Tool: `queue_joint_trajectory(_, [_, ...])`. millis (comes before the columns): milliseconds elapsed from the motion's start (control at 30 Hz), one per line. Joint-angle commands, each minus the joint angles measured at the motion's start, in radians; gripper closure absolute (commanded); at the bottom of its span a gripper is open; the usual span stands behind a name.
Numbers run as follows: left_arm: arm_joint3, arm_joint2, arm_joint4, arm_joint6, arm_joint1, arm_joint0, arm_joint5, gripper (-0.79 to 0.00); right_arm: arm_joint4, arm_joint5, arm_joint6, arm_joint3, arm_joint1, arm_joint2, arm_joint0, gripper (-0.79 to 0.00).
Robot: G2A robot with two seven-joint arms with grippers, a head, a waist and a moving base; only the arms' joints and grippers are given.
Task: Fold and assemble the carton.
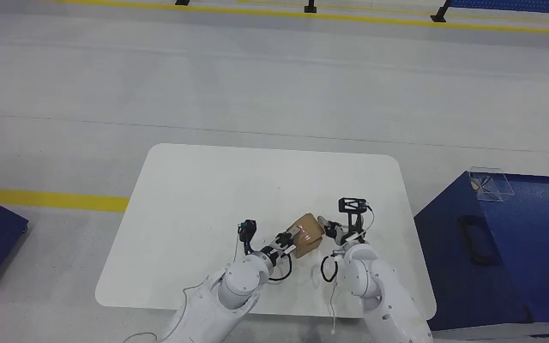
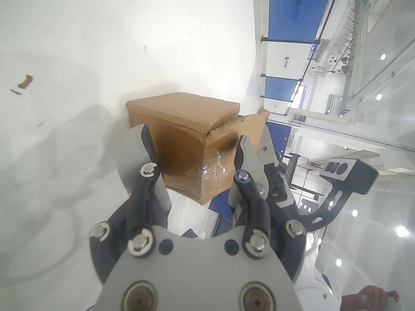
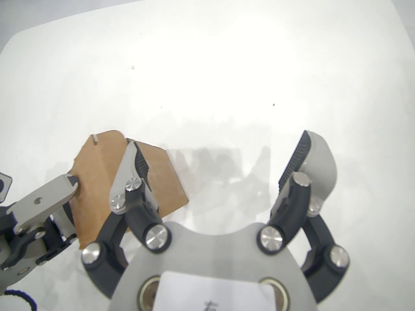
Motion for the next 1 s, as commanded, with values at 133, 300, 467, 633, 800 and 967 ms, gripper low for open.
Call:
queue_joint_trajectory(133, [-0.005,-0.014,0.019,-0.006,-0.004,0.014,-0.009,-0.449,-0.017,-0.015,-0.013,0.012,-0.003,-0.023,-0.001,-0.785])
queue_joint_trajectory(300, [-0.008,-0.025,0.030,-0.012,-0.008,0.023,-0.011,-0.443,-0.012,-0.036,-0.009,0.003,-0.003,-0.025,-0.011,-0.785])
queue_joint_trajectory(467, [0.000,-0.029,0.045,-0.015,-0.013,0.026,0.005,-0.440,-0.027,-0.021,-0.007,0.008,-0.003,-0.026,-0.012,-0.785])
queue_joint_trajectory(633, [0.013,-0.032,0.054,-0.018,-0.022,0.023,0.016,-0.443,-0.028,-0.013,0.000,0.024,-0.006,-0.030,-0.002,-0.785])
queue_joint_trajectory(800, [0.023,-0.034,0.068,-0.021,-0.029,0.021,0.023,-0.446,-0.026,-0.013,0.009,0.031,-0.007,-0.031,0.003,-0.785])
queue_joint_trajectory(967, [0.028,-0.036,0.084,-0.019,-0.034,0.022,0.027,-0.437,0.023,-0.022,-0.032,-0.007,-0.009,-0.014,-0.012,-0.785])
